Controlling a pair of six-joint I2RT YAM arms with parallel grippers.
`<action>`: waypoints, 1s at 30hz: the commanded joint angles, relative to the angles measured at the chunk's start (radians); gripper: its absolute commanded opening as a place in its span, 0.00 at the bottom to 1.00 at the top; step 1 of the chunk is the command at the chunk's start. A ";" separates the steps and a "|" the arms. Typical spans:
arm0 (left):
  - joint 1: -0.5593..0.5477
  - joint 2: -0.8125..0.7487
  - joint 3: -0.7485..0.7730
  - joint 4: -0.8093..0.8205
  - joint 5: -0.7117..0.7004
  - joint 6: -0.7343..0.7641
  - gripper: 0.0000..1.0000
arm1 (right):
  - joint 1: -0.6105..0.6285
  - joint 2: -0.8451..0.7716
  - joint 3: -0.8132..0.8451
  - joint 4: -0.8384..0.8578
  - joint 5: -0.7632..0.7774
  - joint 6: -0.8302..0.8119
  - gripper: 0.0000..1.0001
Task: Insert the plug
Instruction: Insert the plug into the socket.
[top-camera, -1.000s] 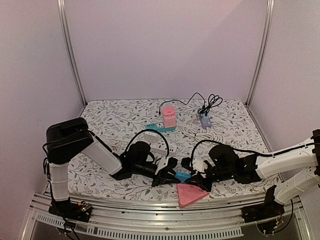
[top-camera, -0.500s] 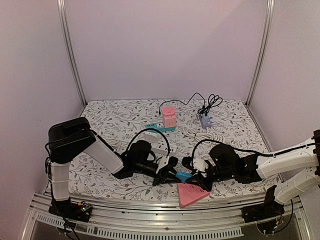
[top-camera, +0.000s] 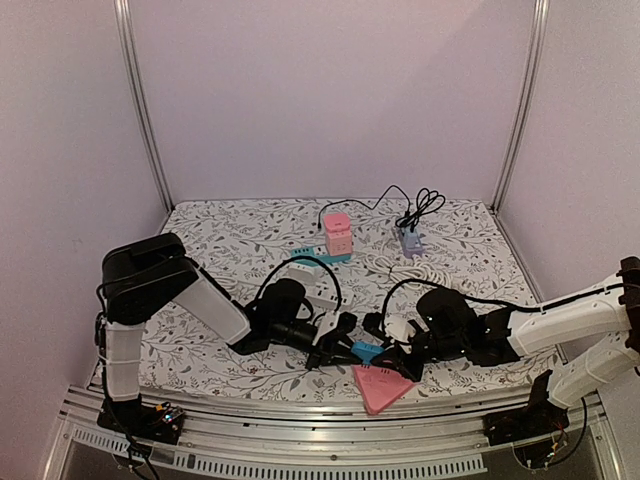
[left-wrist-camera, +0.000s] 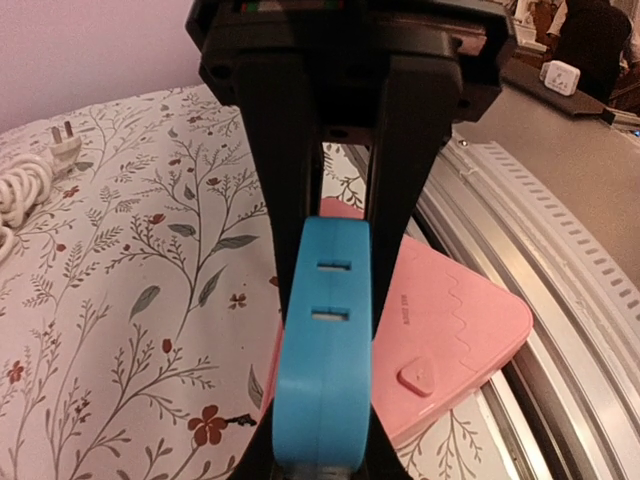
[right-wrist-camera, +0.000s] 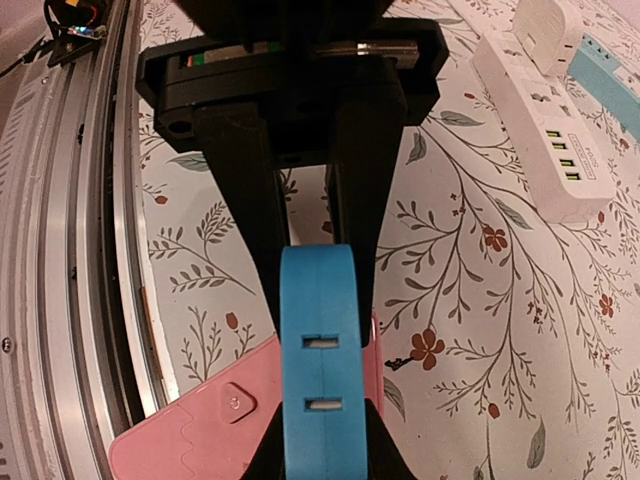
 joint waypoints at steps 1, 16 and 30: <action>-0.017 0.011 -0.002 -0.069 -0.126 0.021 0.00 | 0.013 0.020 -0.007 0.010 -0.026 0.038 0.00; -0.113 -0.079 -0.088 -0.077 -0.321 0.120 0.00 | 0.014 -0.014 -0.030 0.011 -0.045 0.042 0.00; -0.182 -0.049 -0.153 -0.021 -0.399 0.081 0.00 | 0.014 0.030 -0.035 0.021 -0.064 0.008 0.15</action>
